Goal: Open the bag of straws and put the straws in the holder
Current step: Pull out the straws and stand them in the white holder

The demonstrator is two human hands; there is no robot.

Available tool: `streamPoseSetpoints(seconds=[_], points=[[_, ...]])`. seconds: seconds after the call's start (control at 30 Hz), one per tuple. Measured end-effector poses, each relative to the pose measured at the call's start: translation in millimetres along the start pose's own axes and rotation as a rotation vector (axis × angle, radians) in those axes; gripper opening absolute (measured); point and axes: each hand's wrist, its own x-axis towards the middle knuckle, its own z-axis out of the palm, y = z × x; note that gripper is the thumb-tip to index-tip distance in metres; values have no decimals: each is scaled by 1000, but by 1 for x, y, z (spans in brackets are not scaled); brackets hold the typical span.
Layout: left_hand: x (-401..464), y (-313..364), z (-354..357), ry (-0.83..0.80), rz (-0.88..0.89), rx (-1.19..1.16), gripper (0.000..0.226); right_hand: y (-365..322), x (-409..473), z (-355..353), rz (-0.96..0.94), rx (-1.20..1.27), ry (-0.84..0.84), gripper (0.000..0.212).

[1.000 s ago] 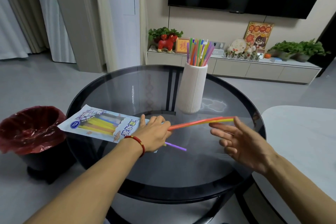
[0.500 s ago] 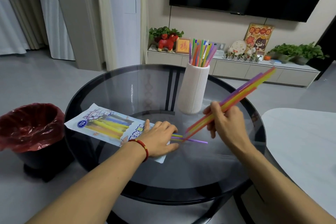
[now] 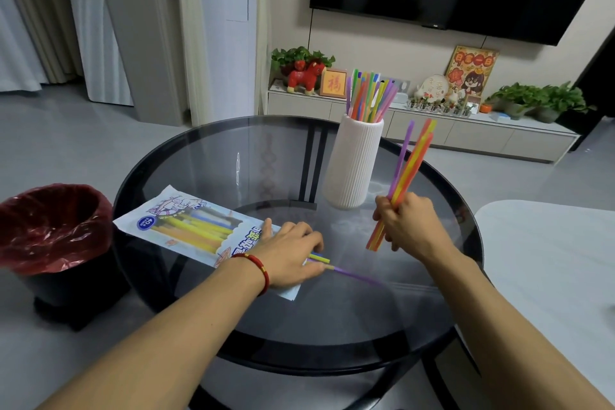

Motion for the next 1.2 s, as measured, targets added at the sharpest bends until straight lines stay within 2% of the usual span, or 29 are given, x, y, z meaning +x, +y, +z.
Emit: streamPoseSetpoints(seconds=[0.23, 0.47, 0.57, 0.63, 0.73, 0.9, 1.07, 1.2], points=[[5, 2, 6, 21, -20, -5, 33, 9, -4, 1, 74, 166, 39, 40], [13, 11, 7, 189, -19, -52, 39, -28, 19, -39, 75, 817, 313, 28], [14, 12, 5, 235, -14, -69, 42, -61, 47, -62, -7, 924, 425, 26], [13, 11, 5, 248, -11, -76, 42, -80, 63, -70, -83, 850, 504, 25], [10, 8, 4, 250, -15, -71, 43, -96, 87, -71, -106, 542, 552, 30], [7, 8, 2, 243, -37, -73, 42, -108, 108, -62, -69, 194, 394, 40], [5, 8, -2, 234, -51, -108, 42, -117, 117, -63, 17, 38, 223, 31], [3, 10, -6, 201, -60, -103, 43, -127, 119, -70, 9, -16, 253, 44]])
